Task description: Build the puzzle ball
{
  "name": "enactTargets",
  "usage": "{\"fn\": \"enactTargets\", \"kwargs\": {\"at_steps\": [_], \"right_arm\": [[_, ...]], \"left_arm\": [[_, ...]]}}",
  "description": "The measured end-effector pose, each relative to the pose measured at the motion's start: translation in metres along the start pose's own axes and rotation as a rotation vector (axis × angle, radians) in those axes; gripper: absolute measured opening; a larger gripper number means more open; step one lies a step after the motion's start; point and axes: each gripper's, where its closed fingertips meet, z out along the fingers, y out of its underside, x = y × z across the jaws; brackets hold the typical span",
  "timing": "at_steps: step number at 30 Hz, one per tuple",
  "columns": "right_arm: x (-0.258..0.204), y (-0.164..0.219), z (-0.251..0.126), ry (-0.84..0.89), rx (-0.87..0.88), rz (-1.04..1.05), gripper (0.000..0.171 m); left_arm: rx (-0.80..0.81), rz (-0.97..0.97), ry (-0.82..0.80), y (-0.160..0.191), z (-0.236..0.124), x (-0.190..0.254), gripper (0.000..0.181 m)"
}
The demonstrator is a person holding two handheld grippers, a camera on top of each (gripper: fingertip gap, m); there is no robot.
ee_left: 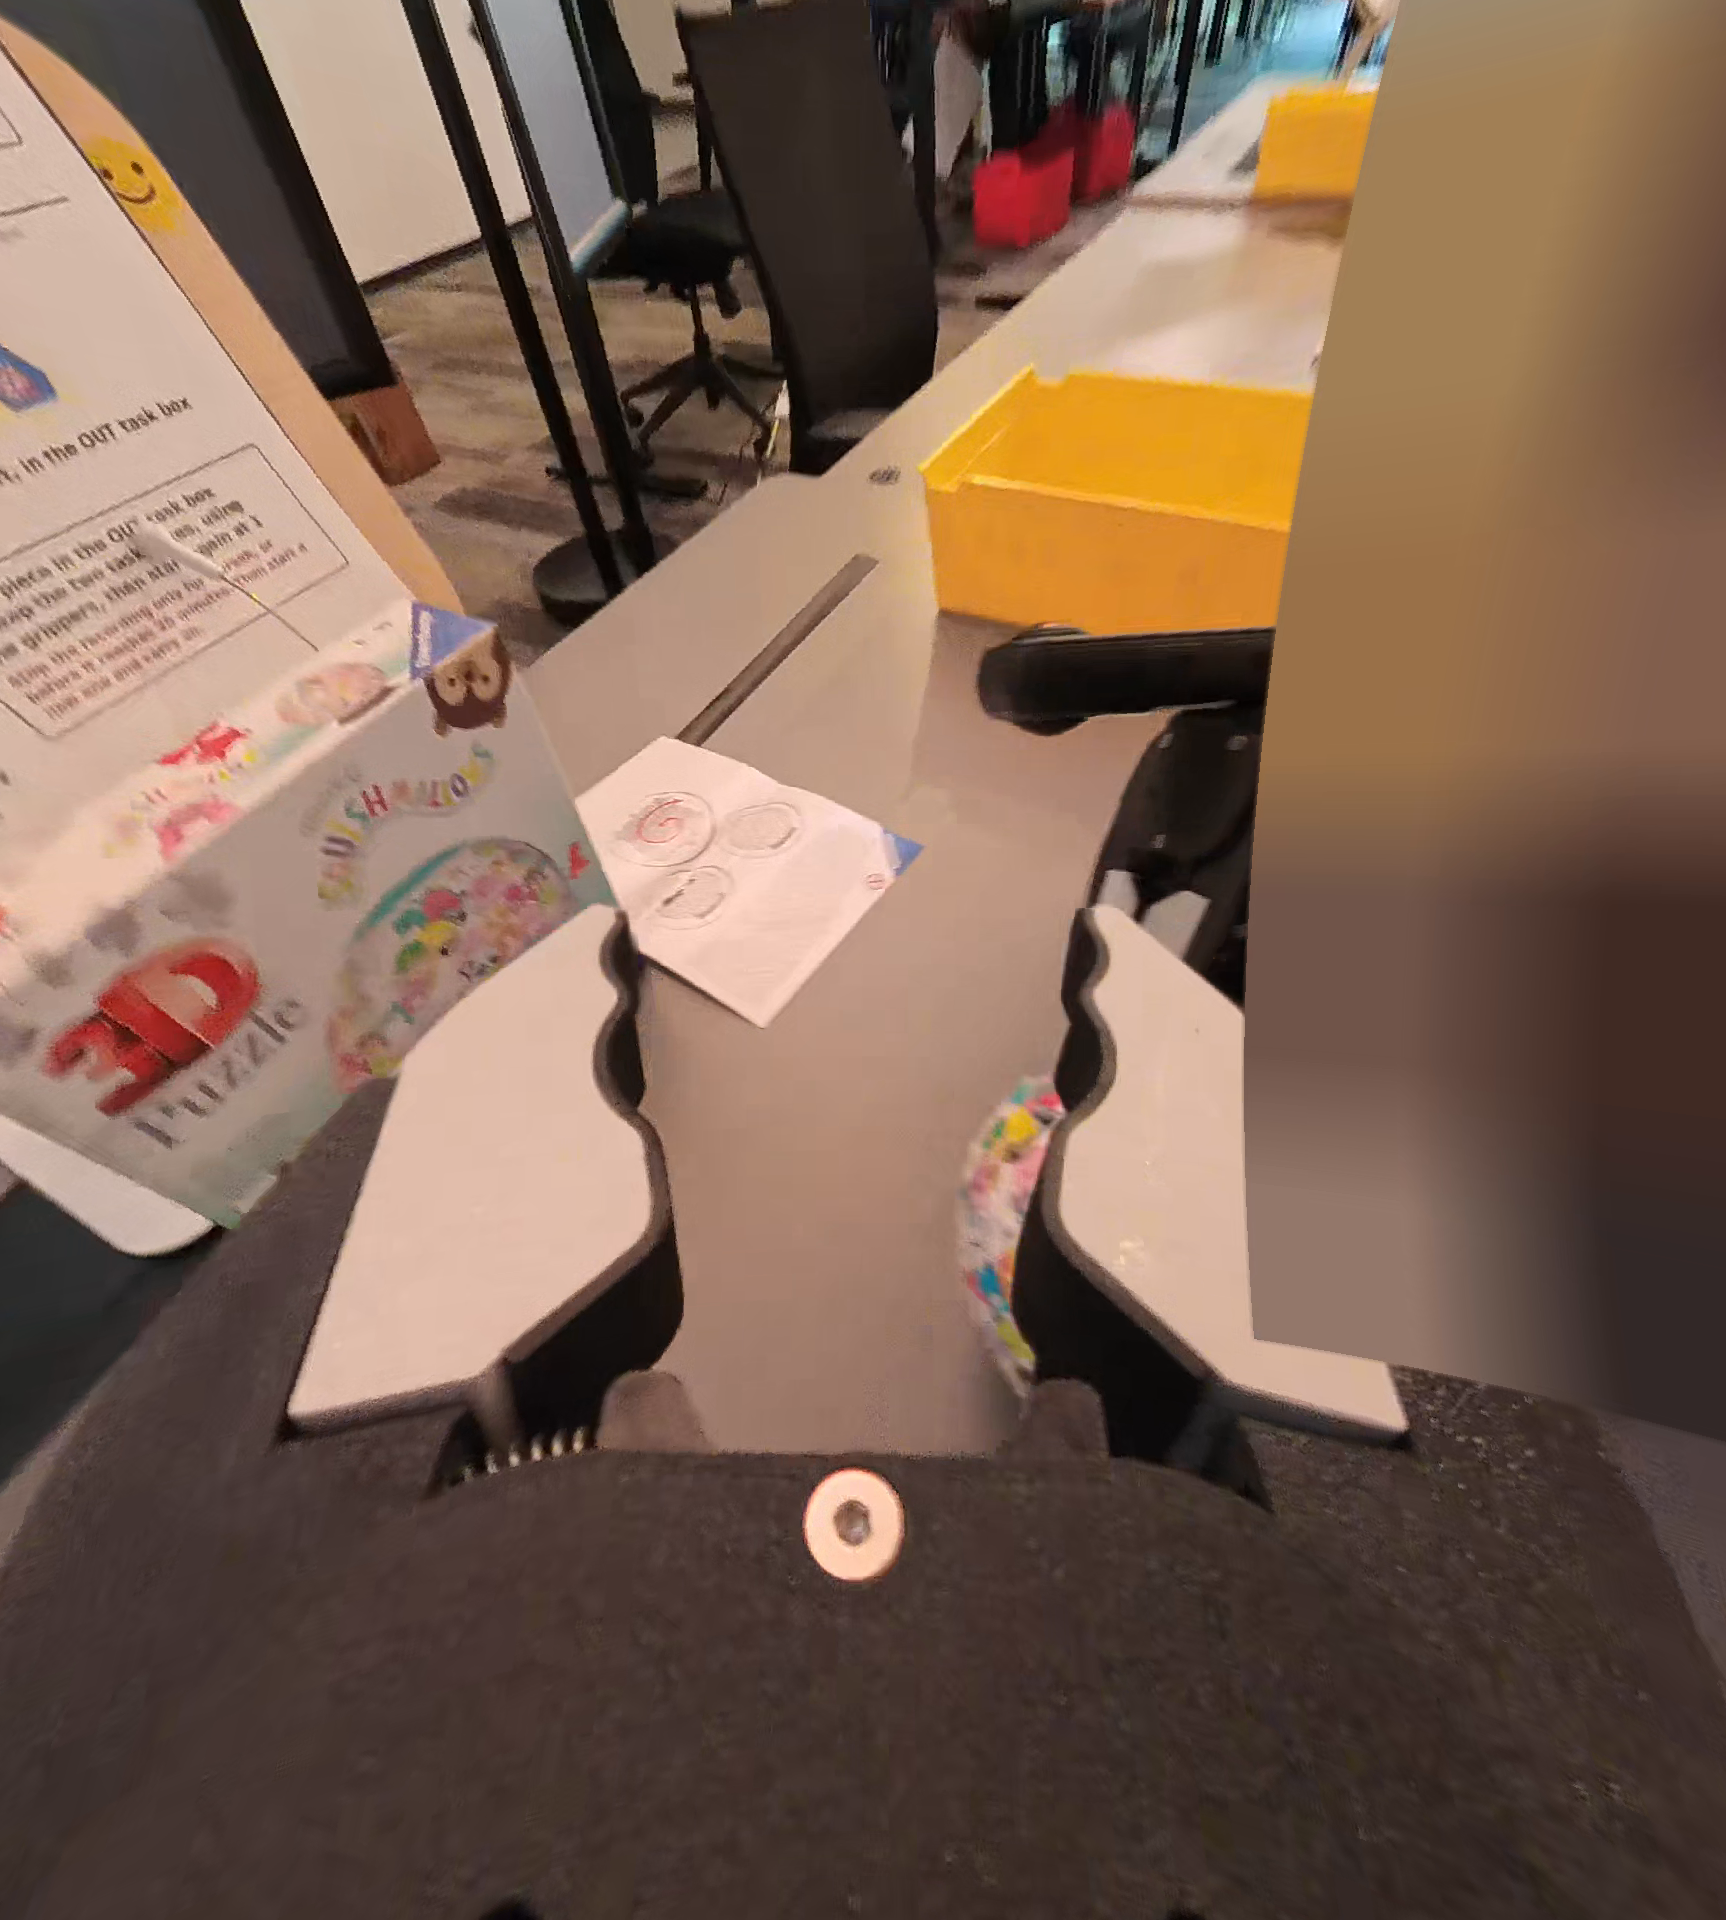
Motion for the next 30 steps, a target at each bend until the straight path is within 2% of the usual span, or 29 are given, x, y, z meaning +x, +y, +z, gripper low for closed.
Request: {"fn": "enactTargets", "kwargs": {"at_steps": [1,3,5,7,11,14,17,21,30], "right_arm": [[0.0,0.0,0.0,0.002,0.003,-0.001,0.003],[0.0,0.0,0.0,0.004,0.006,-0.009,0.003],[0.0,0.0,0.0,0.005,0.008,-0.014,0.003],[0.0,-0.001,0.0,0.008,0.013,-0.02,0.003],[0.0,0.0,0.0,0.019,0.012,-0.033,0.003],[0.0,0.0,0.0,0.027,0.011,-0.042,0.003],[0.0,0.0,0.0,0.033,0.011,-0.05,0.003],[0.0,0.0,0.0,0.034,0.01,-0.051,0.003],[0.001,0.0,0.0,0.047,0.009,-0.065,0.003]], "left_arm": [[-0.036,0.021,0.024,0.0,0.01,-0.003,0.078],[-0.089,0.019,0.152,0.002,0.03,0.001,0.072],[-0.156,-0.013,0.296,0.011,0.049,0.003,0.055],[-0.261,-0.044,0.436,0.026,0.064,0.003,0.053],[-0.536,-0.092,0.698,0.057,0.08,0.002,0.046],[-0.805,-0.096,0.817,0.088,0.086,0.005,0.043],[-0.993,-0.09,0.936,0.113,0.089,0.025,0.036],[-1.104,-0.043,1.037,0.131,0.095,0.048,0.033],[-1.189,0.035,1.181,0.131,0.101,0.069,0.026]]}}
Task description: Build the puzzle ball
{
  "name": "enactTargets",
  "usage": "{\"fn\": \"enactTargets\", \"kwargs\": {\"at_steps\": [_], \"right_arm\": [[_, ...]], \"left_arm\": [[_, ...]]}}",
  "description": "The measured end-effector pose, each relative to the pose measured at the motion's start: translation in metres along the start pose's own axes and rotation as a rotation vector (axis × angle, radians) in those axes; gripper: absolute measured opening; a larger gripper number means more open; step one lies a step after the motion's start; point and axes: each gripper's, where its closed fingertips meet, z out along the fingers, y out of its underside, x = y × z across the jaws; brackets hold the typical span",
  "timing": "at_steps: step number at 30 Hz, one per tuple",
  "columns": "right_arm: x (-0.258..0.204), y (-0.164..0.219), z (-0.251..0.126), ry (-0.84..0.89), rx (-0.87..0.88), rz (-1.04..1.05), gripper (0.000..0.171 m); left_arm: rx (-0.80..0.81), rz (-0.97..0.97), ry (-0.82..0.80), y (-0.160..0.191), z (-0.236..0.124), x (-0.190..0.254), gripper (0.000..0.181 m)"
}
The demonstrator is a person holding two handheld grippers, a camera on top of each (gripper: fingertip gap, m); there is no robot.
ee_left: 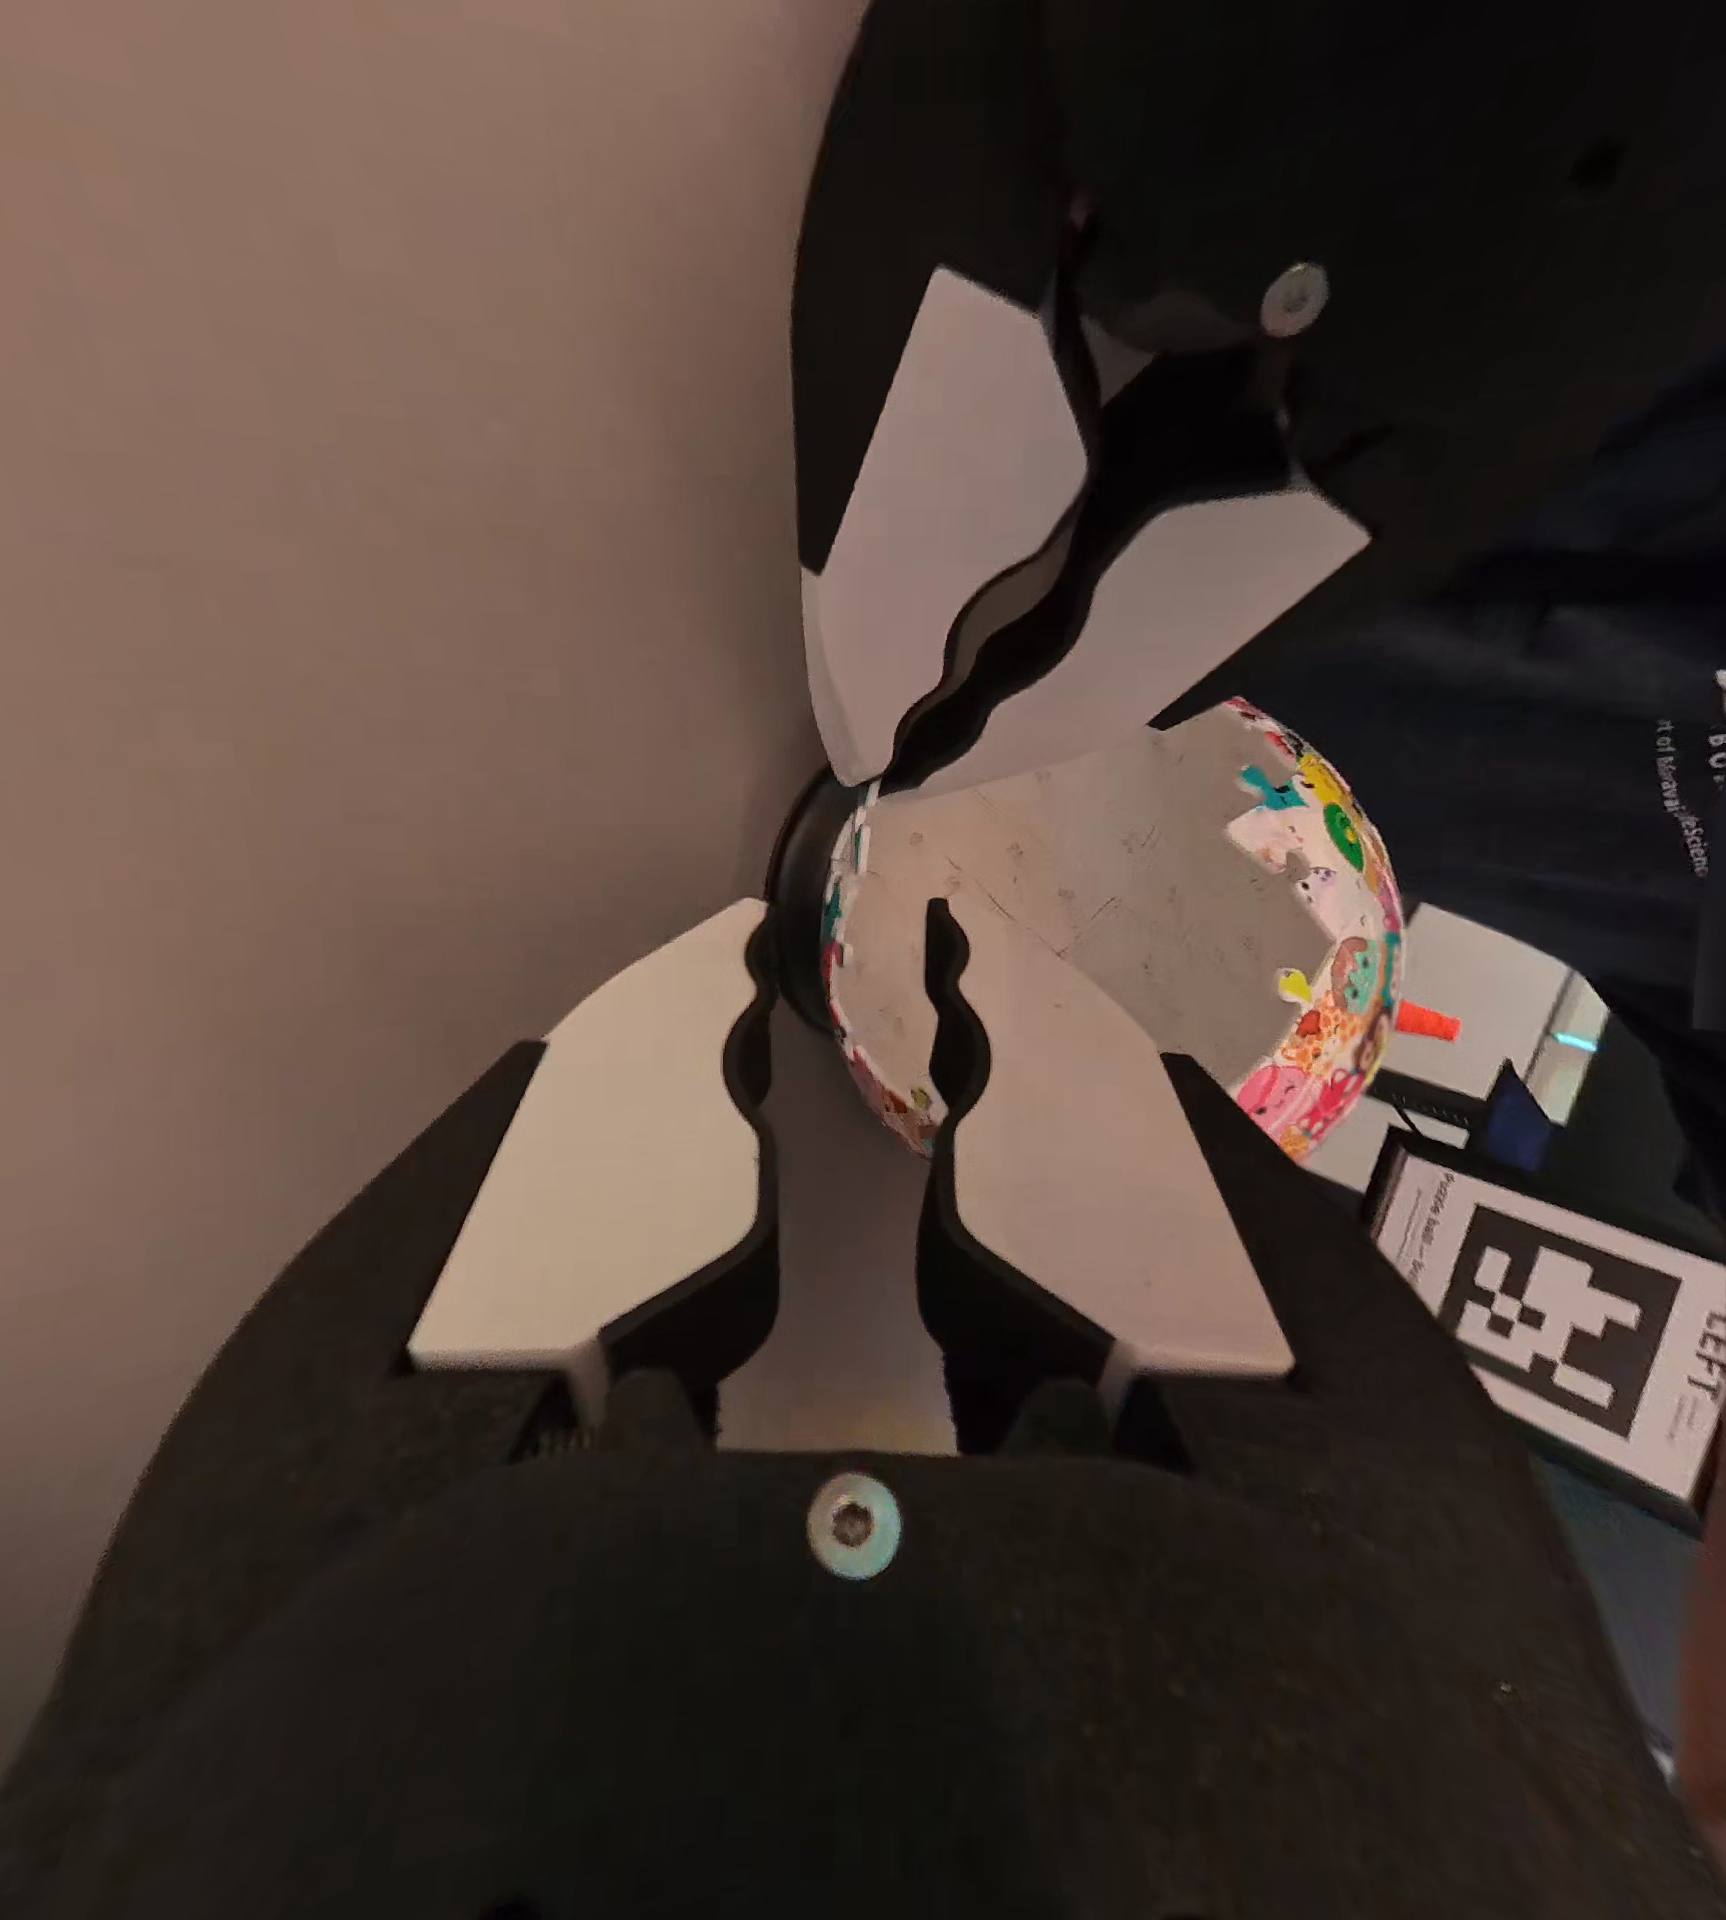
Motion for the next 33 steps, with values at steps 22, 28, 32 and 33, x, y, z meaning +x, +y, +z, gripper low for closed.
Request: {"fn": "enactTargets", "kwargs": {"at_steps": [22,28,32,33], "right_arm": [[0.001,0.0,0.002,0.022,-0.002,-0.02,0.003],[0.002,0.0,0.004,0.013,-0.003,-0.017,0.004],[0.0,0.001,0.002,-0.046,-0.009,0.001,0.005],[0.0,0.002,0.001,-0.06,-0.012,0.004,0.005]], "left_arm": [[-0.109,0.104,0.121,0.005,0.037,0.003,0.005],[-0.107,0.13,0.091,0.006,0.038,0.0,0.003],[-0.111,0.126,0.093,0.008,0.04,0.001,0.002],[-0.108,0.12,0.096,0.008,0.04,0.0,0.002]]}}
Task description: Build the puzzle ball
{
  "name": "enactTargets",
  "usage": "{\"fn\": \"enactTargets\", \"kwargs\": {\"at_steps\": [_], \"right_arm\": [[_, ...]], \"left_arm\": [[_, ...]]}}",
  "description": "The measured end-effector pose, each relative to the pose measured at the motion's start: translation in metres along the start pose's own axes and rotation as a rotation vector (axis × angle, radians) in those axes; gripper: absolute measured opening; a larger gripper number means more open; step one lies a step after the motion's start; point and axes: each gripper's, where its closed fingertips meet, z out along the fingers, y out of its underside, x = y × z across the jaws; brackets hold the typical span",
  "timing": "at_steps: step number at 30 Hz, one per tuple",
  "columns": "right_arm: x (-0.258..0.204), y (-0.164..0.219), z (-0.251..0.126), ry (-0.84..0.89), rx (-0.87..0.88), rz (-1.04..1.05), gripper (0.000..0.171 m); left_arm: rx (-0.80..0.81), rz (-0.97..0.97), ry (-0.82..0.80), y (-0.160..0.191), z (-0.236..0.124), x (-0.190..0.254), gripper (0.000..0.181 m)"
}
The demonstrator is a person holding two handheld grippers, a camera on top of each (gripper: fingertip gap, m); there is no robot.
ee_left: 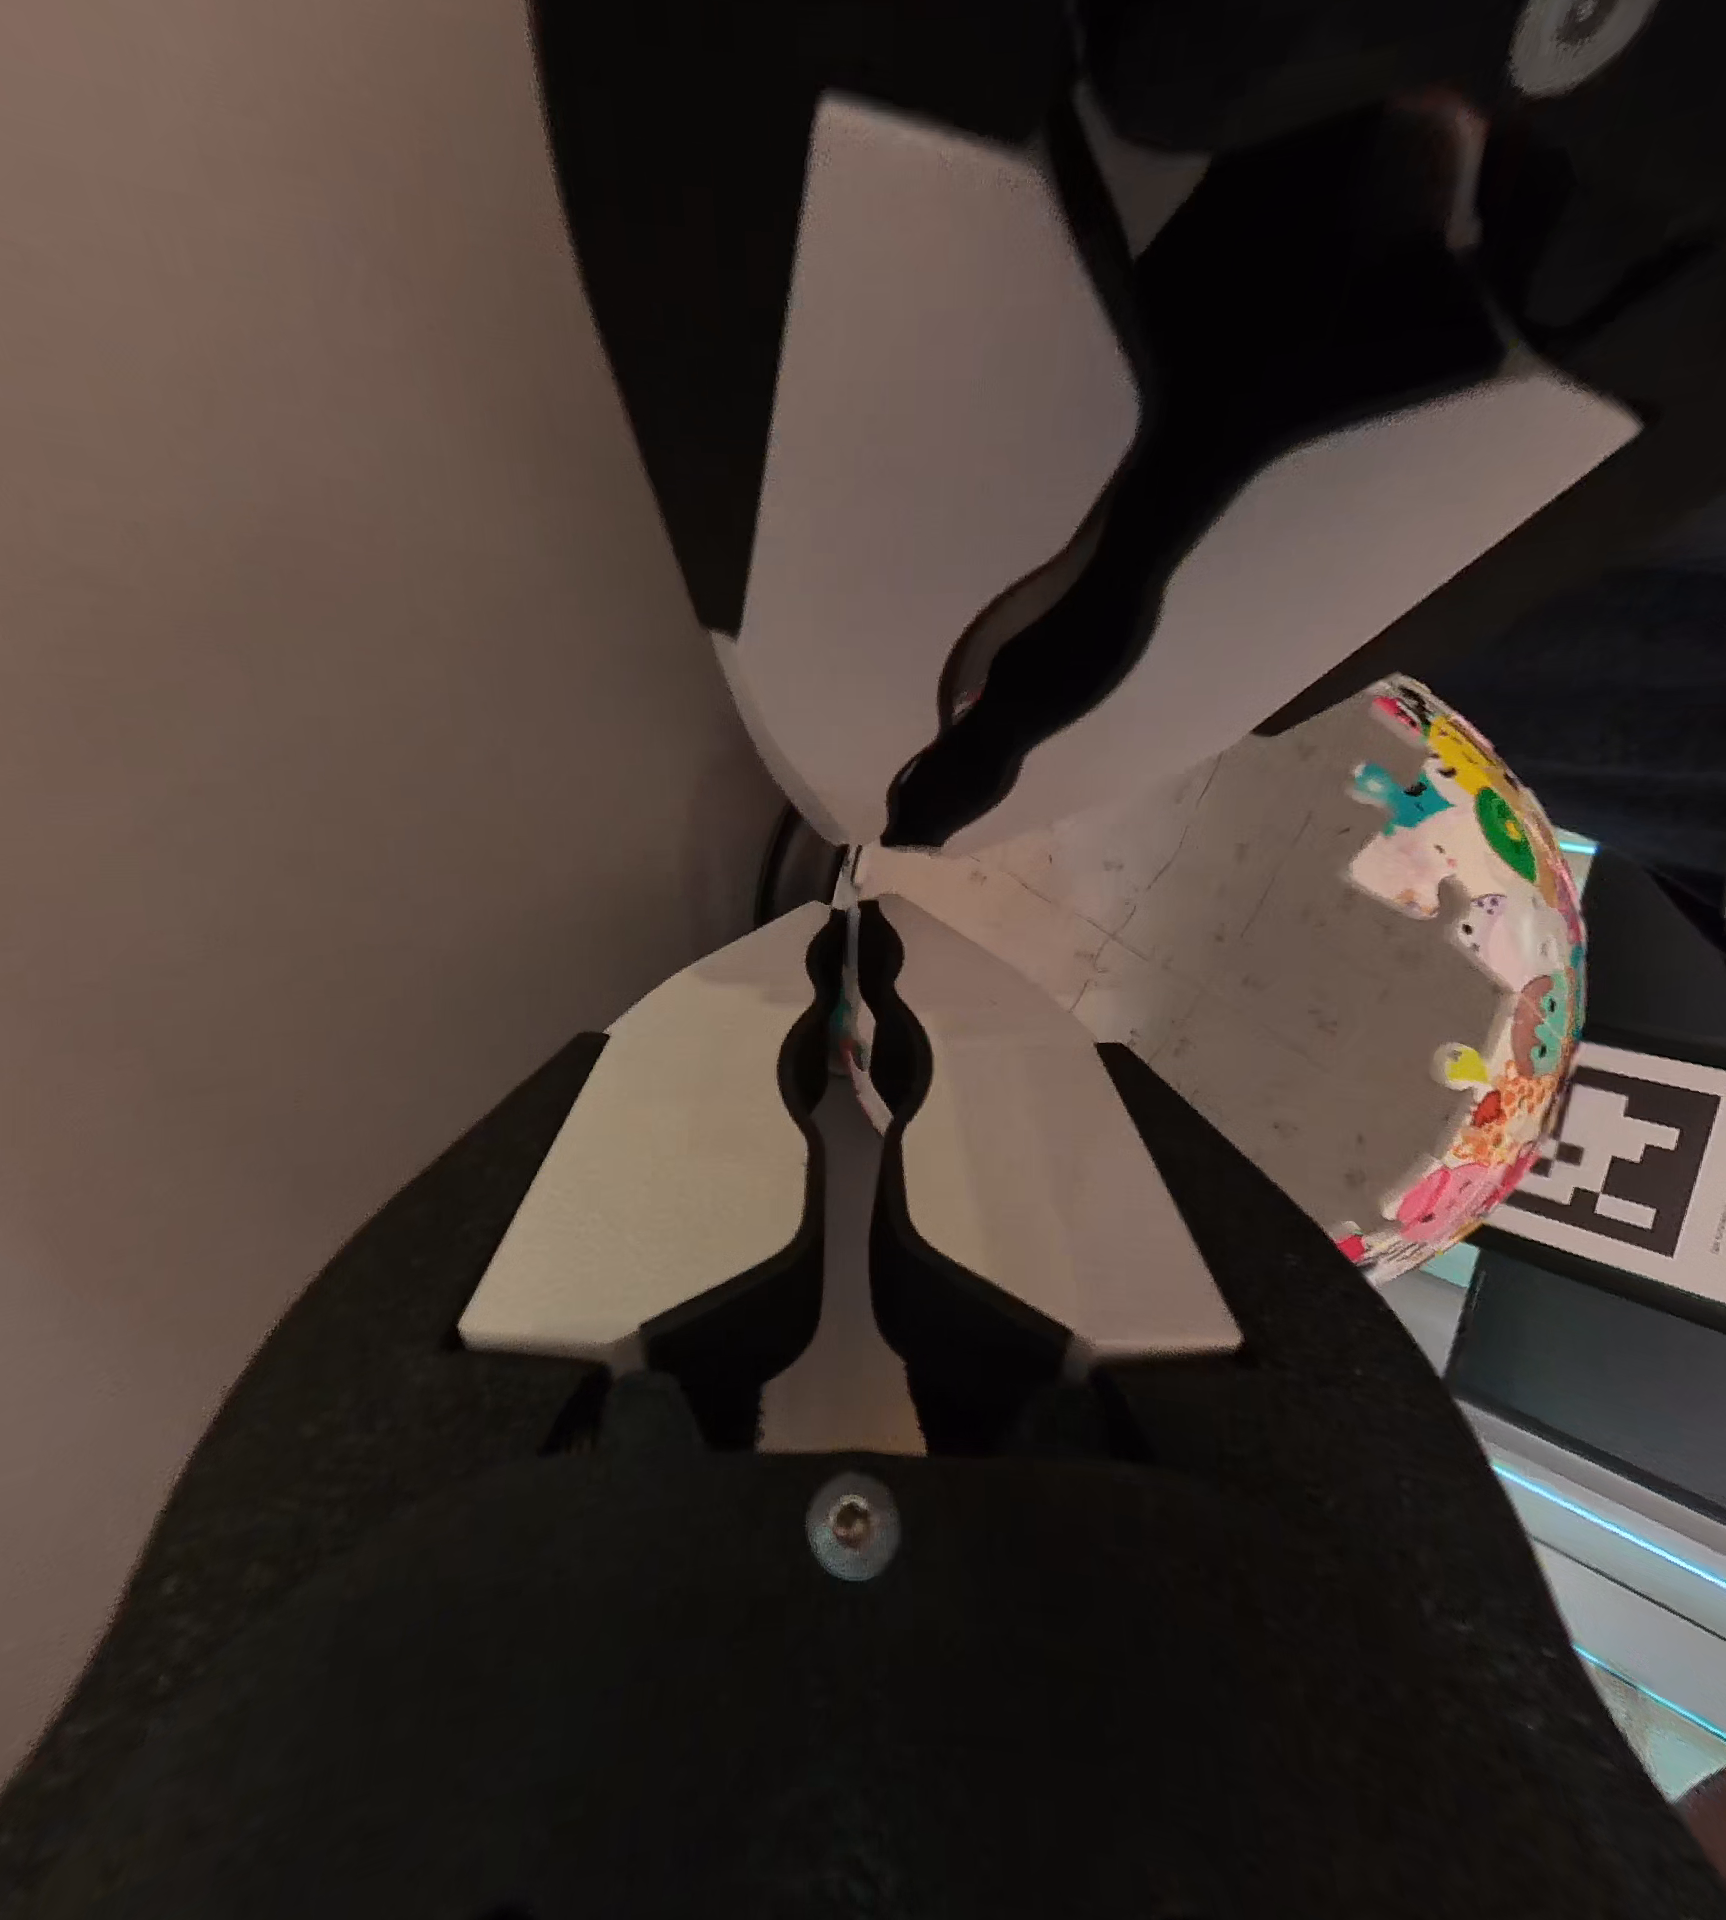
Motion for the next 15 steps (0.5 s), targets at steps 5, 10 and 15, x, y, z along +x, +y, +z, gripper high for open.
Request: {"fn": "enactTargets", "kwargs": {"at_steps": [5,10,15], "right_arm": [[-0.006,-0.002,-0.007,-0.069,0.009,-0.01,0.012],[-0.01,-0.004,-0.024,-0.089,0.039,-0.104,0.008],[0.005,-0.012,-0.048,-0.068,0.133,-0.094,0.005]], "left_arm": [[0.02,0.007,-0.002,0.0,0.001,0.0,0.002],[0.034,0.003,0.003,-0.001,0.0,-0.001,0.002],[0.053,0.006,-0.016,-0.002,-0.002,-0.003,0.002]]}}
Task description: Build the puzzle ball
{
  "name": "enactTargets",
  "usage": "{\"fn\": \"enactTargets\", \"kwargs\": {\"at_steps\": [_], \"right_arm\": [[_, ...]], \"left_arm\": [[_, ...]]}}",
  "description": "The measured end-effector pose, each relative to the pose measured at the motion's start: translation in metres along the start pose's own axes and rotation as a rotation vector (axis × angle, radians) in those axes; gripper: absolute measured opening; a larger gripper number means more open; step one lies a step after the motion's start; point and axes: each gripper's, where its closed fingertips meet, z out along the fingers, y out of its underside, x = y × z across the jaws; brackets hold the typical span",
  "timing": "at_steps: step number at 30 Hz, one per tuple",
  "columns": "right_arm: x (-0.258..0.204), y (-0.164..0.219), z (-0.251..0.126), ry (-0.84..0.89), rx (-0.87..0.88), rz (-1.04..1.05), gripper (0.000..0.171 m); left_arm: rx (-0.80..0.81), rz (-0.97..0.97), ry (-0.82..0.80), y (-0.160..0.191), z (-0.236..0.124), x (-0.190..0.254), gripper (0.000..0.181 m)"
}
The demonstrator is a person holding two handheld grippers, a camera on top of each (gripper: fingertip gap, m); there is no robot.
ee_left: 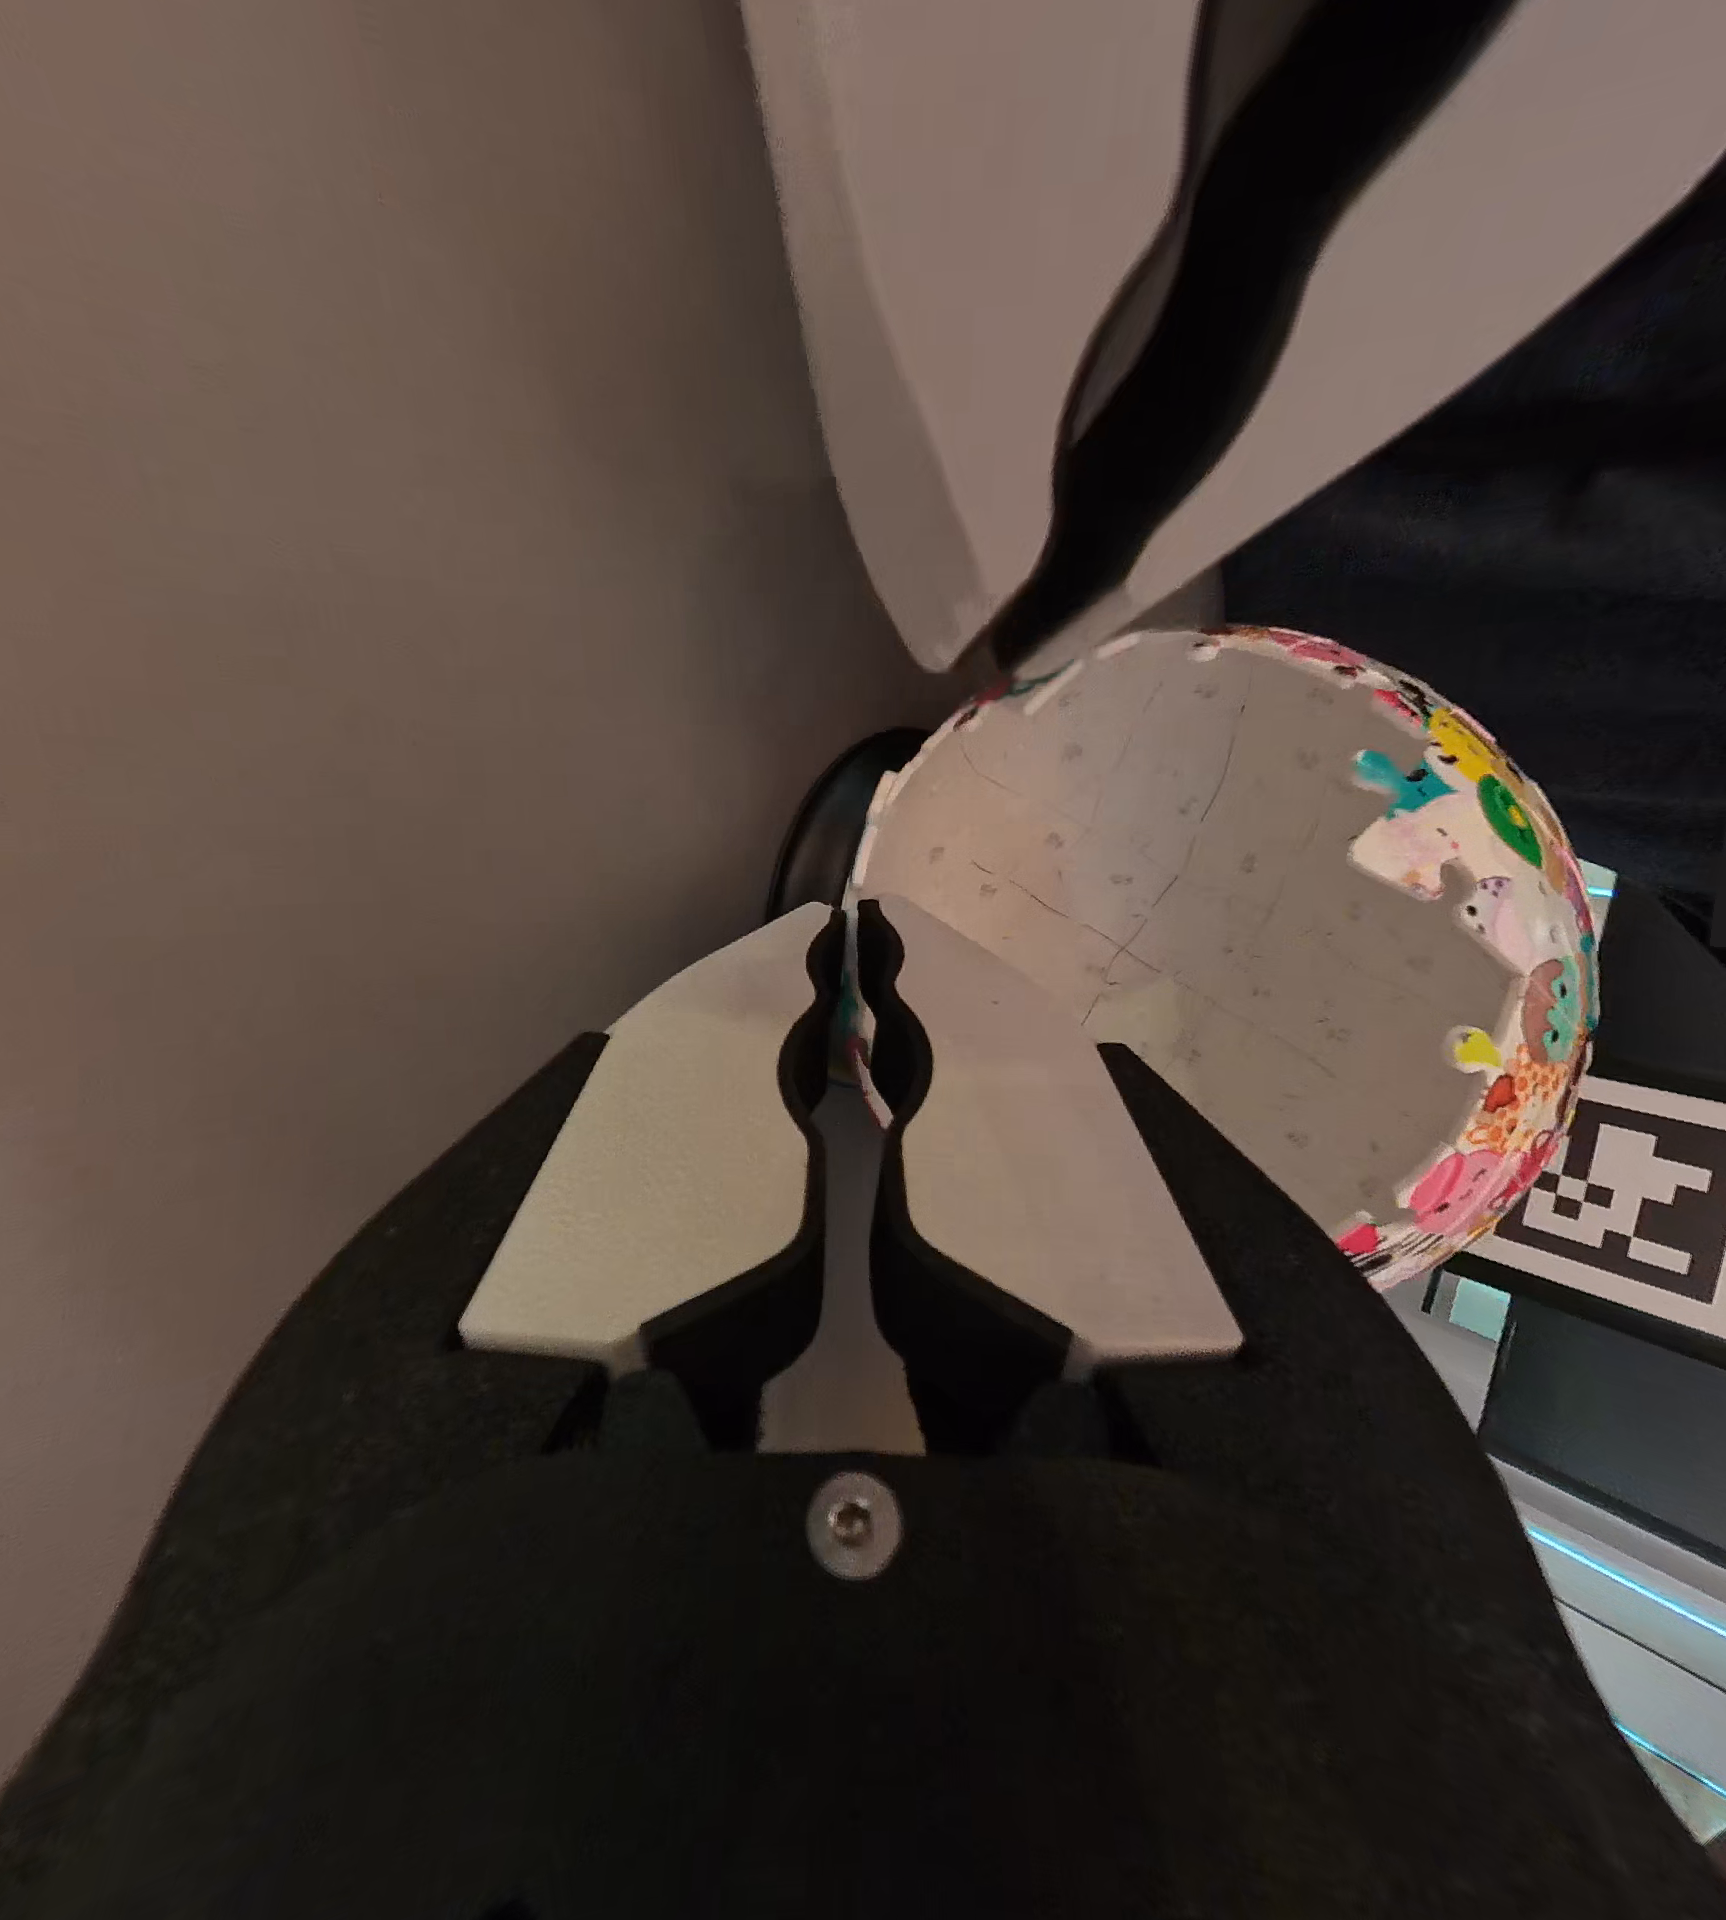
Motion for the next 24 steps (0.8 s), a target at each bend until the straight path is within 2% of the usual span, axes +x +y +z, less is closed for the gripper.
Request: {"fn": "enactTargets", "kwargs": {"at_steps": [4,9,12,17,21,24], "right_arm": [[-0.002,0.003,0.004,-0.12,0.012,0.129,0.011],[-0.012,0.004,0.025,-0.191,0.021,0.157,0.013],[-0.003,0.007,0.035,-0.145,0.019,0.18,0.016],[-0.001,0.007,0.039,-0.178,0.028,0.229,0.02],[0.008,0.004,0.034,-0.152,0.094,0.262,0.021],[0.003,0.009,0.034,-0.253,0.103,0.345,0.022]], "left_arm": [[0.003,0.003,-0.005,0.0,0.0,0.0,0.002],[0.003,0.007,-0.012,-0.001,0.0,0.0,0.002],[0.009,0.006,-0.012,-0.001,0.001,-0.001,0.002],[0.019,0.006,-0.014,-0.001,0.0,-0.001,0.003],[0.025,0.01,-0.017,-0.002,0.0,-0.001,0.002],[0.027,0.011,-0.016,-0.002,0.0,-0.001,0.002]]}}
